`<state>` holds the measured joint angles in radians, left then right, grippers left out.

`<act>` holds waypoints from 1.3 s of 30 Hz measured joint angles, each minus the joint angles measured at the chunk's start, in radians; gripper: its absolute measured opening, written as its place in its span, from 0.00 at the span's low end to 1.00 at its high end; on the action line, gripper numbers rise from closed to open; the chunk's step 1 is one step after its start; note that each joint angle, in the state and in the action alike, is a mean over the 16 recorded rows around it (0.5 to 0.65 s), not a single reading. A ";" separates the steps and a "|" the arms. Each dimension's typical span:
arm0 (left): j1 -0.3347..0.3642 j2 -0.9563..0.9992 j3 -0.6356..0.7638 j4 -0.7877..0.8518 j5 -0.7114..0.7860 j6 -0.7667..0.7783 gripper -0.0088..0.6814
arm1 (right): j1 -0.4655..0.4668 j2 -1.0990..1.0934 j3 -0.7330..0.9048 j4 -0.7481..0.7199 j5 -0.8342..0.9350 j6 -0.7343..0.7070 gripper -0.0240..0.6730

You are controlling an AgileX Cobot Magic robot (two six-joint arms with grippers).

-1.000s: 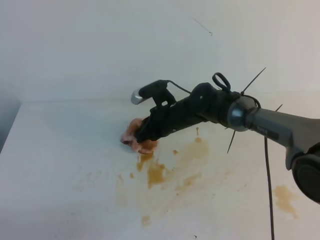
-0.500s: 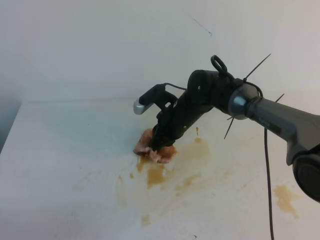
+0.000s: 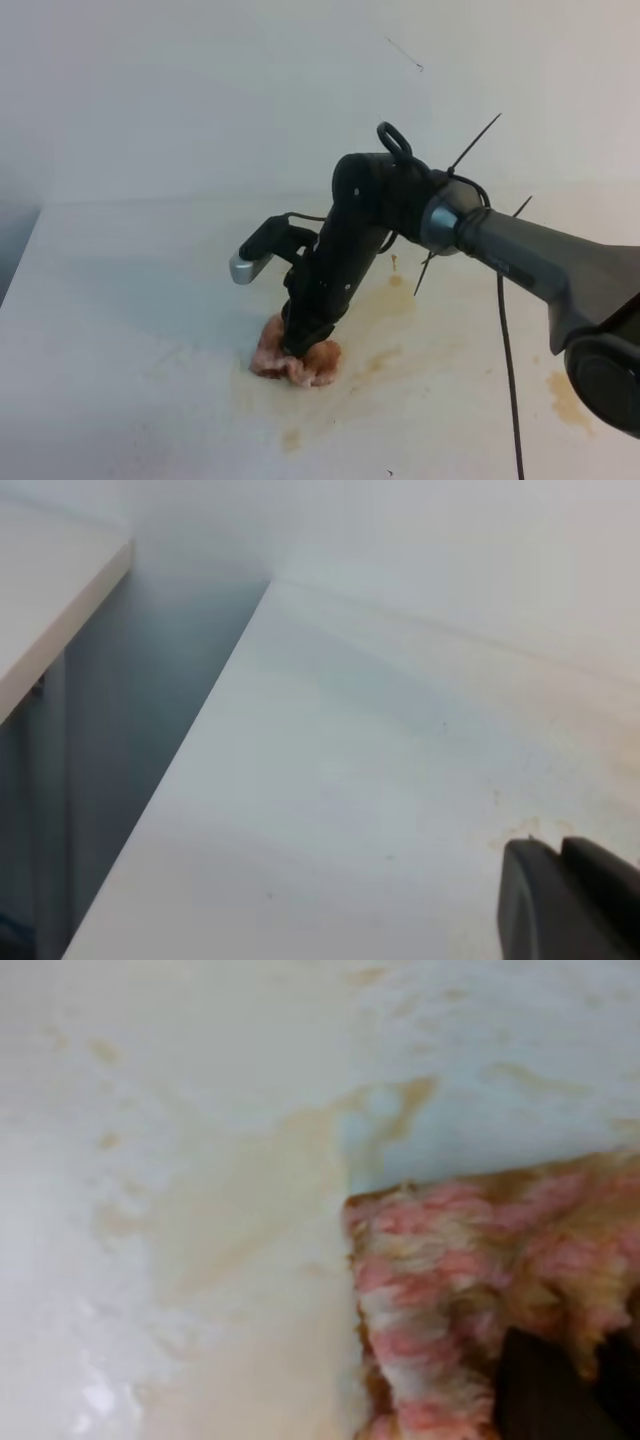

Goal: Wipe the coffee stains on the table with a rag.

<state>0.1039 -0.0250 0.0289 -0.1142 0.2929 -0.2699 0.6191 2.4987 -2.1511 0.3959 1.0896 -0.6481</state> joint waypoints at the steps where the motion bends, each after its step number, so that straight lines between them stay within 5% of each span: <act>1: 0.000 0.000 0.000 0.000 0.000 0.000 0.01 | 0.006 -0.002 0.000 -0.007 0.008 0.007 0.09; 12: 0.000 -0.002 0.002 0.000 -0.001 0.000 0.01 | 0.041 -0.119 0.107 -0.184 0.012 0.128 0.09; 21: 0.000 -0.002 0.002 0.000 -0.001 0.000 0.01 | 0.005 -0.353 0.409 -0.314 -0.221 0.277 0.09; 30: 0.000 -0.002 0.002 0.000 -0.001 0.000 0.01 | -0.017 -0.438 0.649 -0.096 -0.469 0.206 0.09; 39: 0.000 -0.002 0.002 0.000 -0.001 0.000 0.01 | 0.015 -0.359 0.687 0.163 -0.536 0.017 0.09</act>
<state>0.1039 -0.0266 0.0308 -0.1141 0.2919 -0.2698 0.6344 2.1397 -1.4645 0.5585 0.5531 -0.6308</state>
